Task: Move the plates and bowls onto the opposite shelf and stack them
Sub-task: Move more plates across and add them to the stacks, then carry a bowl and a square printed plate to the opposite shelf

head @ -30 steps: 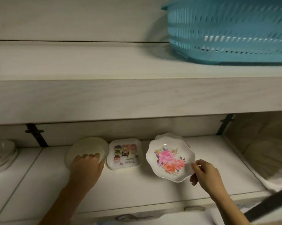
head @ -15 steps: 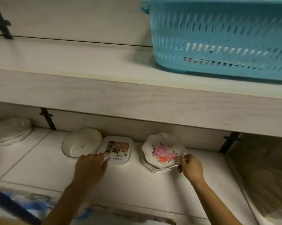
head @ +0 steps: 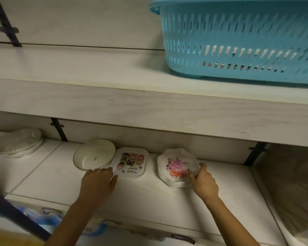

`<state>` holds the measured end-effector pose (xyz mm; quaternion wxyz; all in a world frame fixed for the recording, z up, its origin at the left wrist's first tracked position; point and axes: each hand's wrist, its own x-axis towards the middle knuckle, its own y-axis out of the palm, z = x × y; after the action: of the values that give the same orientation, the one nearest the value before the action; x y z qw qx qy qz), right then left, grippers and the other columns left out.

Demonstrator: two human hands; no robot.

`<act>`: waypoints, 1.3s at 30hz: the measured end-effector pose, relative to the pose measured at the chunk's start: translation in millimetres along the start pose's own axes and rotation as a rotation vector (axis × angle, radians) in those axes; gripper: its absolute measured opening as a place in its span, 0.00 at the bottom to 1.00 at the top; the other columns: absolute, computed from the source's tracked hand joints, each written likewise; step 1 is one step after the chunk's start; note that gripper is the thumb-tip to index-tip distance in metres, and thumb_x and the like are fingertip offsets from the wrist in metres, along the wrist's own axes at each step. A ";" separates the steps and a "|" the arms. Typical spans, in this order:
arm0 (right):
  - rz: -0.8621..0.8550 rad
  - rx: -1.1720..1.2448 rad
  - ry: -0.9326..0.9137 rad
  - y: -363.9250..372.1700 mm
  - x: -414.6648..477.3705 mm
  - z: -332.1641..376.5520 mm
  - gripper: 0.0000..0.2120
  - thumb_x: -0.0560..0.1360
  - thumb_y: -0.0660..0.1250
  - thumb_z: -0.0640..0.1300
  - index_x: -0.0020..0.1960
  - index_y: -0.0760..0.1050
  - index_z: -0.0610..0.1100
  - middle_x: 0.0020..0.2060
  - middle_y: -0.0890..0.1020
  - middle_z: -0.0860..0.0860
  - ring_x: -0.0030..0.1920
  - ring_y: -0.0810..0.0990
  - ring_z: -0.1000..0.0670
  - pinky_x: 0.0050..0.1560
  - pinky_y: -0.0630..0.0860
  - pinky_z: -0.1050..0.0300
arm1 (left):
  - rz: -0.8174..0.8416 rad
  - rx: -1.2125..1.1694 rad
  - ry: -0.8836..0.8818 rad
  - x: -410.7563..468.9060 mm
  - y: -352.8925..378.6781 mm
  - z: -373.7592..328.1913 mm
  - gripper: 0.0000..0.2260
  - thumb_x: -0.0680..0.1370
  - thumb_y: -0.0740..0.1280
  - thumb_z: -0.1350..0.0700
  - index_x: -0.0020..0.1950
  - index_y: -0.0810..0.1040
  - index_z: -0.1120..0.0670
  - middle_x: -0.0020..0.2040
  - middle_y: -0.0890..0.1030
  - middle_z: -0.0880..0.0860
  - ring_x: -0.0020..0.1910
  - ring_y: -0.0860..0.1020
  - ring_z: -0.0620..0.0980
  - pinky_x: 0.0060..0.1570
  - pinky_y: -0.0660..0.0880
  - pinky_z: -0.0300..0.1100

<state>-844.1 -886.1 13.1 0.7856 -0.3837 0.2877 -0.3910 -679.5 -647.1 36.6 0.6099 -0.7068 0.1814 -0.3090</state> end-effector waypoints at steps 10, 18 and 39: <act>0.133 -0.330 -0.686 -7.8 -42.3 60.0 0.15 0.77 0.58 0.49 0.62 0.72 0.47 0.60 0.76 0.49 0.57 0.77 0.49 0.50 0.74 0.56 | 0.001 0.076 -0.109 -30.4 -11.4 31.8 0.09 0.73 0.68 0.49 0.37 0.78 0.54 0.31 0.81 0.51 0.26 0.73 0.48 0.30 0.67 0.39; 0.238 -0.319 -0.969 26.0 -71.4 111.1 0.17 0.78 0.56 0.52 0.65 0.71 0.51 0.64 0.74 0.54 0.62 0.74 0.51 0.57 0.71 0.58 | -0.056 0.127 -0.242 -76.2 -13.6 78.9 0.10 0.71 0.70 0.52 0.32 0.76 0.55 0.28 0.79 0.53 0.26 0.75 0.51 0.29 0.66 0.39; 0.351 -0.235 -1.125 193.8 -230.2 327.2 0.12 0.80 0.55 0.49 0.61 0.71 0.52 0.58 0.77 0.55 0.56 0.76 0.54 0.48 0.68 0.65 | -0.019 0.072 -0.410 -177.8 -66.8 355.6 0.17 0.79 0.54 0.45 0.61 0.72 0.52 0.59 0.79 0.51 0.55 0.77 0.48 0.54 0.73 0.40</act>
<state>-643.5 -492.8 64.3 0.8223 -0.5629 -0.0717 0.0419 -585.7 -255.1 40.3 0.6561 -0.7343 0.0355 -0.1707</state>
